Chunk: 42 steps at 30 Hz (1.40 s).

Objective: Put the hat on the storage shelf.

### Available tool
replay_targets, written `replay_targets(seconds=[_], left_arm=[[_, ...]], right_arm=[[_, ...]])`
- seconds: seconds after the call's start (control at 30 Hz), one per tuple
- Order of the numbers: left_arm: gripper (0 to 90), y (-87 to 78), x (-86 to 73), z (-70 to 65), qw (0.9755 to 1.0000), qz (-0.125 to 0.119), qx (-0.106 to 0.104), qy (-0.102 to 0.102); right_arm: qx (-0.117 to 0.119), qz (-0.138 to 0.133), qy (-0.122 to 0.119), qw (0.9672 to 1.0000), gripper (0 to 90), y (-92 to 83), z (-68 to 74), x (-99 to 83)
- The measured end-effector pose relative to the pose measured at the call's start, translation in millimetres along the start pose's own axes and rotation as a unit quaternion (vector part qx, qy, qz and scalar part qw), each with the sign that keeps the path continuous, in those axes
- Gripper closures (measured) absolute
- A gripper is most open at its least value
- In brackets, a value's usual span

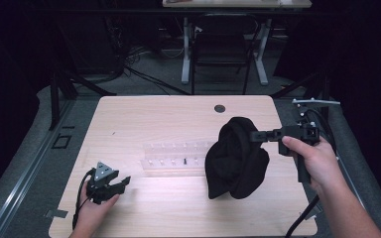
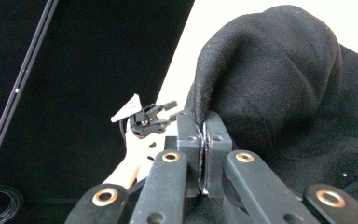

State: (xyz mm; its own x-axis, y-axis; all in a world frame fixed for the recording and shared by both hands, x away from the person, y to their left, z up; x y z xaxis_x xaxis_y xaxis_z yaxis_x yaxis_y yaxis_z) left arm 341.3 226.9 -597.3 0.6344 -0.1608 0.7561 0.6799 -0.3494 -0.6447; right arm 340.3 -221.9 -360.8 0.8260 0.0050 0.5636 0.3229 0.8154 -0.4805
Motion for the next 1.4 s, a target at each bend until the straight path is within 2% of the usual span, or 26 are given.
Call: replay_targets(seconds=[0.4,0.63,1.4], left_arm=[[47.2,-0.2,0.3,-0.1,1.0,-0.001,0.0,0.001],[47.2,-0.3,0.6,-0.1,1.0,-0.002,-0.001,0.0],[47.2,-1.0,1.6,0.3,1.0,-0.005,-0.004,-0.003]], right_arm=[[0.004,-0.023,-0.016,0.9996,88.2,-3.8,12.7,19.3],[0.002,-0.032,-0.031,0.999,88.2,0.4,19.6,29.3],[0.005,-0.045,-0.036,0.9983,88.2,40.3,30.9,57.3]])
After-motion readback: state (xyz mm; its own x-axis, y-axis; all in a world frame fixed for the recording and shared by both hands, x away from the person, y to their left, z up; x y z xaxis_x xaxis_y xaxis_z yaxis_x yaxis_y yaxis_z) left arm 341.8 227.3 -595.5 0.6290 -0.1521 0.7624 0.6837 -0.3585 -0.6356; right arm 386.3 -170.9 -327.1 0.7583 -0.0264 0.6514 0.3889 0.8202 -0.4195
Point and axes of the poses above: each handheld gripper's, and its own axes: y roughly forward along the jaws, x roughly out of its top, z roughly to its left, the point moved 6 cm from there along y, roughly forward along the jaws, and after that the axes turned 9 degrees about -y, right-handed, at the moved point
